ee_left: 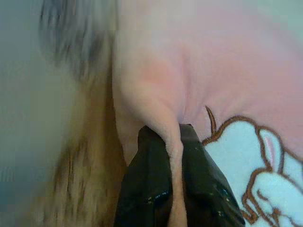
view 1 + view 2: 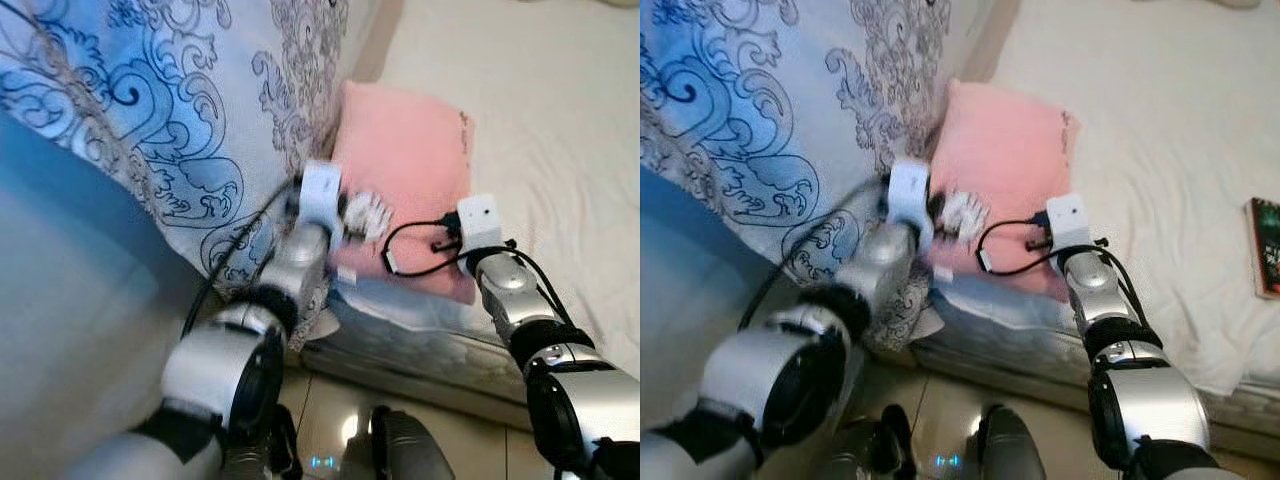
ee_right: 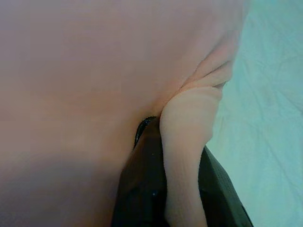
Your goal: Clean up the room
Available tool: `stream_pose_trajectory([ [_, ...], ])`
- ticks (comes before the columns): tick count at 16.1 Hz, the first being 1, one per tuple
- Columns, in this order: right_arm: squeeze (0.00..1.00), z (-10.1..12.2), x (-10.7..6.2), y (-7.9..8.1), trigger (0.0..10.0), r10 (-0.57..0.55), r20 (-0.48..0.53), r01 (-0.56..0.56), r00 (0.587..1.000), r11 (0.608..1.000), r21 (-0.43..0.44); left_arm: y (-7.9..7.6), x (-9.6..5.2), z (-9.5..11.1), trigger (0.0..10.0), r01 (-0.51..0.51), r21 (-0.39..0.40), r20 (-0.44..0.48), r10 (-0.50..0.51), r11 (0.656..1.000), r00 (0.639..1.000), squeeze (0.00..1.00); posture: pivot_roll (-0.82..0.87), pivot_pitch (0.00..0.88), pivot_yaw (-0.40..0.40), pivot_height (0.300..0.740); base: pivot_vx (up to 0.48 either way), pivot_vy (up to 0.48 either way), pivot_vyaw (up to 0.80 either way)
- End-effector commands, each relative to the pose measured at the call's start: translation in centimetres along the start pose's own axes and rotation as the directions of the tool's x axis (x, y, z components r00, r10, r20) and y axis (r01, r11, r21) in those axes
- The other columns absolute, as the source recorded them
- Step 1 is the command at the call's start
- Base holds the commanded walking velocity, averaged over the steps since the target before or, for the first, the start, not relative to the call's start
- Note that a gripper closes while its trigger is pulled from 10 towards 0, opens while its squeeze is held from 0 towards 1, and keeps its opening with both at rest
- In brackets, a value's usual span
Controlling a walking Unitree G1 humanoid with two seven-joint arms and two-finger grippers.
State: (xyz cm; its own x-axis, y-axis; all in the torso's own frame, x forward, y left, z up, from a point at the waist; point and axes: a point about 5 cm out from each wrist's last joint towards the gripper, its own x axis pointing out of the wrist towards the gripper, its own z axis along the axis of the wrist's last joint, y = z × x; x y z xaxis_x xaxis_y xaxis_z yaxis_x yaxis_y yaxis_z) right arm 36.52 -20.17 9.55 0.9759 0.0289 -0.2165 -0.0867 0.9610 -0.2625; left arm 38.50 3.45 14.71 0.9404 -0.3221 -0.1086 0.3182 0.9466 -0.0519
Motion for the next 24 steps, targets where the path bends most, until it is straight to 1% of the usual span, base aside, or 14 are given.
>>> stream_pose_trajectory([
  [1,0.0,0.5,0.1,-0.5,10.0,-0.048,0.018,0.047,0.999,0.998,0.033,1.2,0.1,1.2,10.0,-0.029,0.014,0.047,0.028,0.999,0.999,0.0,-0.31,0.283,0.055,0.74,0.0,0.0,0.0],
  [4,0.0,2.5,0.5,-1.4,10.0,-0.116,0.094,0.11,0.989,0.992,0.066,1.7,0.4,2.6,10.0,-0.049,0.023,0.088,0.047,0.999,0.995,0.0,-0.3,0.283,0.067,0.74,0.0,0.0,0.0],
  [5,0.0,2.5,0.6,-1.4,10.0,-0.11,0.079,0.107,0.991,0.993,0.05,1.7,0.4,2.5,10.0,-0.052,0.026,0.076,0.05,0.998,0.996,0.0,-0.3,0.282,0.067,0.74,0.0,0.0,0.0],
  [8,0.0,1.6,0.4,-2.1,10.0,-0.137,0.015,0.137,0.99,0.99,0.02,1.1,-0.2,-0.4,10.0,-0.039,0.024,-0.011,0.039,0.999,0.999,0.0,-0.31,0.28,0.061,0.74,0.0,0.0,0.0],
  [9,0.85,1.5,0.4,-2.1,10.0,-0.137,0.008,0.137,0.991,0.99,0.027,1.2,-0.3,-0.7,10.0,-0.041,0.025,-0.019,0.041,0.999,0.999,0.65,-0.31,0.28,0.061,0.74,0.0,0.0,0.0],
  [10,1.0,1.2,0.4,-1.8,10.0,-0.133,-0.006,0.133,0.991,0.99,0.04,1.5,-0.3,-0.8,10.0,-0.048,0.034,-0.025,0.048,0.998,0.999,1.0,-0.3,0.278,0.059,0.74,0.0,0.0,0.0],
  [12,1.0,0.6,0.3,-1.2,10.0,-0.13,-0.029,0.132,0.991,0.988,0.079,1.9,-0.3,-0.3,10.0,-0.048,0.096,-0.01,0.049,0.994,0.999,1.0,-0.29,0.272,0.059,0.74,0.0,0.0,0.0],
  [13,1.0,0.4,0.3,-1.1,10.0,-0.14,-0.033,0.143,0.99,0.982,0.122,1.8,0.0,1.3,10.0,-0.031,0.166,0.063,0.02,0.986,0.998,1.0,-0.28,0.264,0.057,0.74,0.0,0.0,0.0],
  [15,1.0,0.4,0.2,-0.9,10.0,-0.155,-0.019,0.157,0.988,0.977,0.144,1.6,0.1,2.7,10.0,-0.022,0.209,0.134,-0.007,0.978,0.991,1.0,-0.28,0.26,0.057,0.74,0.0,0.0,0.0],
  [16,1.0,0.1,0.0,0.0,10.0,-0.163,0.025,0.157,0.986,0.974,0.164,1.5,0.1,4.1,10.0,-0.02,0.229,0.229,-0.034,0.973,0.973,1.0,-0.27,0.249,0.054,0.74,0.0,0.0,0.0],
  [19,1.0,-0.4,-0.6,1.3,10.0,-0.167,0.072,0.149,0.983,0.968,0.203,1.6,-0.1,4.8,10.0,-0.005,0.199,0.29,-0.054,0.98,0.956,1.0,-0.26,0.236,0.055,0.74,0.0,0.0,0.0],
  [20,1.0,-0.4,-1.0,1.7,10.0,-0.184,0.097,0.156,0.978,0.957,0.244,1.7,-0.3,5.2,10.0,0.004,0.189,0.328,-0.067,0.982,0.942,1.0,-0.27,0.224,0.057,0.74,0.0,0.0,0.0],
  [22,1.0,0.1,-1.9,2.5,10.0,-0.196,0.161,0.15,0.967,0.954,0.261,2.1,-0.6,6.0,10.0,0.011,0.13,0.392,-0.062,0.991,0.918,1.0,-0.26,0.195,0.057,0.74,0.0,0.0,0.0],
  [24,1.0,0.7,-3.7,2.6,10.0,-0.241,0.232,0.174,0.942,0.946,0.274,2.2,-1.5,6.6,10.0,0.03,0.125,0.479,-0.087,0.992,0.874,1.0,-0.25,0.144,0.061,0.74,0.0,0.0,0.0],
])
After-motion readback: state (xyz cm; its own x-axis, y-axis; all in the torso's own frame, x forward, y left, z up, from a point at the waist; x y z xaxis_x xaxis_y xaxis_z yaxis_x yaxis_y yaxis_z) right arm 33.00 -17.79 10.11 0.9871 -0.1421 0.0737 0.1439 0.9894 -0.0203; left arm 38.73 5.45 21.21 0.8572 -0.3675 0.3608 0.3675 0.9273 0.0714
